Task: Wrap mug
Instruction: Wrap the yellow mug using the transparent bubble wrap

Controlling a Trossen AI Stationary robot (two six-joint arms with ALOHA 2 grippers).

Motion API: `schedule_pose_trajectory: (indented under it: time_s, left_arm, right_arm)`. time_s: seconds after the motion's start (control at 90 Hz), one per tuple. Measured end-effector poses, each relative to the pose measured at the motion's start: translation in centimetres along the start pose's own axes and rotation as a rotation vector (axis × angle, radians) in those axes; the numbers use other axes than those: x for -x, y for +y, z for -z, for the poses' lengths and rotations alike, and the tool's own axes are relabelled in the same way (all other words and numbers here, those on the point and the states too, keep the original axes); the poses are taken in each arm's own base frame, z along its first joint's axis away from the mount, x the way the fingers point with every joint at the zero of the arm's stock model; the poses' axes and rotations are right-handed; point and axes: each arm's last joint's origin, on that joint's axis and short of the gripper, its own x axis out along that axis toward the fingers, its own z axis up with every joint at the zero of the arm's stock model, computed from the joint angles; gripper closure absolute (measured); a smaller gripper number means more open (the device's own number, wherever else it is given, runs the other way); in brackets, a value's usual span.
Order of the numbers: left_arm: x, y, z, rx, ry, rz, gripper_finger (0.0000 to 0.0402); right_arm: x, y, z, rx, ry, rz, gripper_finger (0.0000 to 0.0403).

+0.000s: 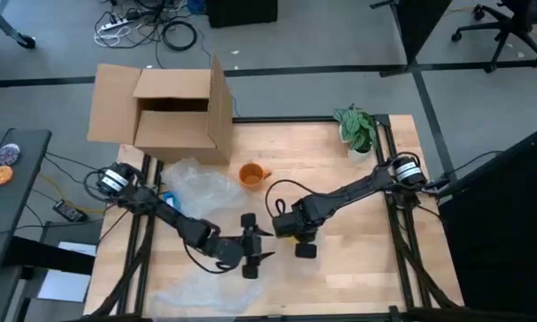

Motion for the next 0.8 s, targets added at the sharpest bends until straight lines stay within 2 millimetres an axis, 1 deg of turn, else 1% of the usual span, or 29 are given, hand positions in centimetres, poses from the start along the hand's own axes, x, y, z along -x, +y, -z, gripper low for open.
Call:
schedule_pose_trajectory:
  time_s: [0.144, 0.267, 0.344, 0.411, 0.467, 0.533, 0.656, 0.744, 0.8]
  left_arm:
    - [-0.5, 0.0, 0.5, 0.002, 0.015, -0.008, 0.0172]
    - [-0.5, 0.0, 0.5, 0.006, 0.017, -0.009, 0.0172]
    - [-0.6, 0.0, 0.5, 0.009, 0.012, -0.008, 0.0172]
    - [-0.6, 0.0, 0.4, 0.012, 0.008, -0.007, 0.0172]
    - [-0.6, 0.0, 0.4, 0.013, 0.006, -0.007, 0.0172]
    - [-0.6, 0.0, 0.4, 0.013, 0.006, -0.007, 0.0172]
    - [-0.6, 0.0, 0.4, 0.013, 0.006, -0.007, 0.0172]
    - [-0.6, 0.0, 0.4, 0.013, 0.006, -0.007, 0.0172]
    - [-0.6, 0.0, 0.4, 0.014, 0.005, -0.007, 0.0172]
  right_arm:
    - [3.5, 0.5, -0.2, 0.012, 0.017, 0.02, 0.0402]
    - [6.3, 0.9, -0.4, 0.024, -0.024, 0.056, 0.0402]
    - [7.3, 1.2, -0.7, 0.032, -0.098, 0.102, 0.0402]
    - [7.4, 1.3, -0.9, 0.034, -0.142, 0.142, 0.0402]
    - [6.9, 1.3, -1.0, 0.034, -0.15, 0.161, 0.0402]
    - [5.6, 1.2, -0.9, 0.035, -0.139, 0.153, 0.0403]
    - [2.3, 1.0, -0.4, 0.037, -0.081, 0.108, 0.0403]
    - [-0.6, 0.8, 0.2, 0.03, -0.052, 0.045, 0.0403]
    - [-2.1, 0.5, 0.7, 0.028, -0.027, 0.001, 0.0403]
